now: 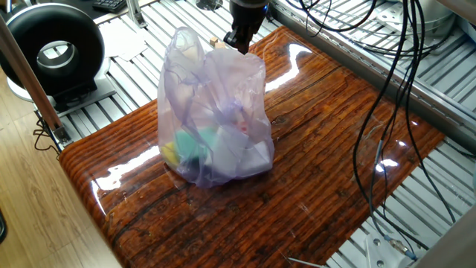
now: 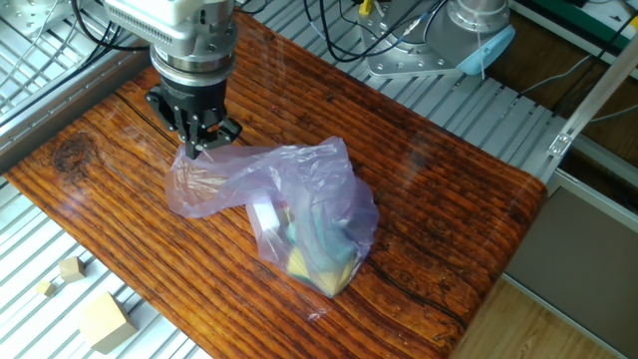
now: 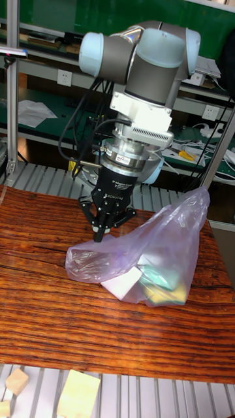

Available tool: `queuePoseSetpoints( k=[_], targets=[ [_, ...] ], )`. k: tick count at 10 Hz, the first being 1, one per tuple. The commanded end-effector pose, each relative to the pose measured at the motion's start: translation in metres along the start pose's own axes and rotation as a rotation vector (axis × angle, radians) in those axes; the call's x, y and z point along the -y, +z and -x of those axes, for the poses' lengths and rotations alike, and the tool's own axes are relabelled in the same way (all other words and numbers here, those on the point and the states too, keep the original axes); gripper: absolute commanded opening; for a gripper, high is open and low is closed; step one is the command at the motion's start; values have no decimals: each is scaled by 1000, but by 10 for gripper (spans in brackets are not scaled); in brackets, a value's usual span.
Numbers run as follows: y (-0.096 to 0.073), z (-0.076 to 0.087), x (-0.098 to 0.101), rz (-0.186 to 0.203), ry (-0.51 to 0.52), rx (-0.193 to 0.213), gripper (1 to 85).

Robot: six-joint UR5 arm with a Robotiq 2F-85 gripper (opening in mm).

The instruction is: Pick up a bag of things

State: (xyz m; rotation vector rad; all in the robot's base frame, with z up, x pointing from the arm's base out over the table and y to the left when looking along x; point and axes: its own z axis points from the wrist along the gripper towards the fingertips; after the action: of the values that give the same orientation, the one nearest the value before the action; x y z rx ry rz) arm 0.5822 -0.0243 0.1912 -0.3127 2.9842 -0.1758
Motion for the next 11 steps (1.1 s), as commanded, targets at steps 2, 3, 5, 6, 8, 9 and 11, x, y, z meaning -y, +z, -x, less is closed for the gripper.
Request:
queuePoseSetpoints(
  k=[2,3,5,6,8,9,11],
  targets=[
    [-5,-38,-19,84,33,-142,17],
    [-7,-35,-36,146,74,-134,17],
    [-21,-10,-90,362,198,-70,17],
    [-29,8,-109,440,241,-23,17],
    [-34,19,-118,462,265,3,17],
    [-33,21,-118,461,264,12,17],
    [-33,22,-118,465,259,18,17]
  ],
)
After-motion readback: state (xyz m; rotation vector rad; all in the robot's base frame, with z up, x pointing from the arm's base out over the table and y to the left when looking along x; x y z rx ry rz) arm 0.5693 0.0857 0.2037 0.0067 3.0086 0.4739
